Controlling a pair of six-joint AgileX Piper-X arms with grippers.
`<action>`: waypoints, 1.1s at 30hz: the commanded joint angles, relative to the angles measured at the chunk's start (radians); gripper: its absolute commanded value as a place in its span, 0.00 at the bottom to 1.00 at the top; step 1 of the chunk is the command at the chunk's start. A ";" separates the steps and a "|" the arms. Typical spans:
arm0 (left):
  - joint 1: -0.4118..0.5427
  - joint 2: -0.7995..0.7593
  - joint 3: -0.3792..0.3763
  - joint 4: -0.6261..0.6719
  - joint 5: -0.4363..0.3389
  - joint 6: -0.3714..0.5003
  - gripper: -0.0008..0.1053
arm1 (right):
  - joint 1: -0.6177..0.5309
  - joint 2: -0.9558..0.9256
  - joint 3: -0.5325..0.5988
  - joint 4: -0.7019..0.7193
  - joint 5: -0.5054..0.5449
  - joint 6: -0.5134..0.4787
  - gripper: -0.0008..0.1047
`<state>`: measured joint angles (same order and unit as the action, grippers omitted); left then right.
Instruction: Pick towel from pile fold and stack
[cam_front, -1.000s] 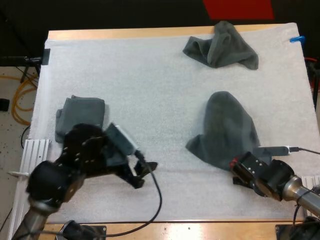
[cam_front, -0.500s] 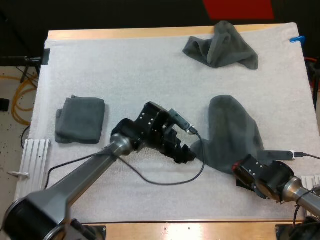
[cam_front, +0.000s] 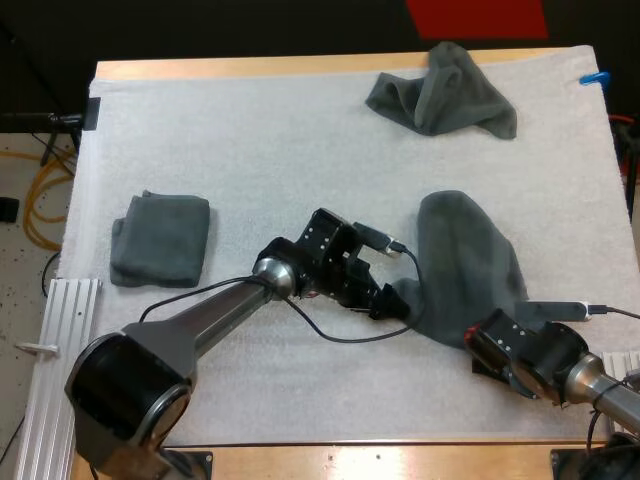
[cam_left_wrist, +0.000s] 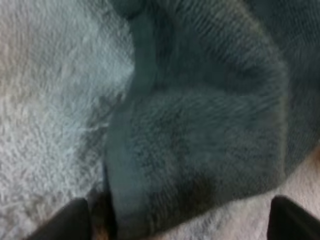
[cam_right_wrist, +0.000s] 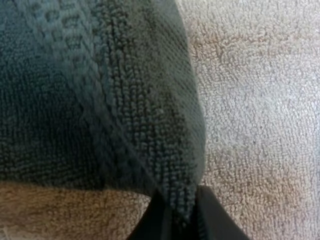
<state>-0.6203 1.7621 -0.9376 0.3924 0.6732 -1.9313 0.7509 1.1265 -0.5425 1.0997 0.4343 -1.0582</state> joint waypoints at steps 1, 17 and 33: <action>-0.005 0.003 -0.011 -0.016 0.019 -0.022 0.58 | -0.004 -0.006 0.000 0.017 -0.005 0.007 0.01; -0.005 -0.041 -0.013 -0.072 0.141 -0.062 0.01 | -0.004 -0.021 -0.039 0.015 0.019 -0.071 0.01; 0.163 -0.694 -0.013 0.122 0.137 -0.062 0.01 | -0.004 -0.214 -0.463 -0.002 0.065 -0.336 0.01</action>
<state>-0.4577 1.0769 -0.9462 0.4897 0.7998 -1.9885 0.7509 0.9182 -0.9945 1.1002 0.5144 -1.3793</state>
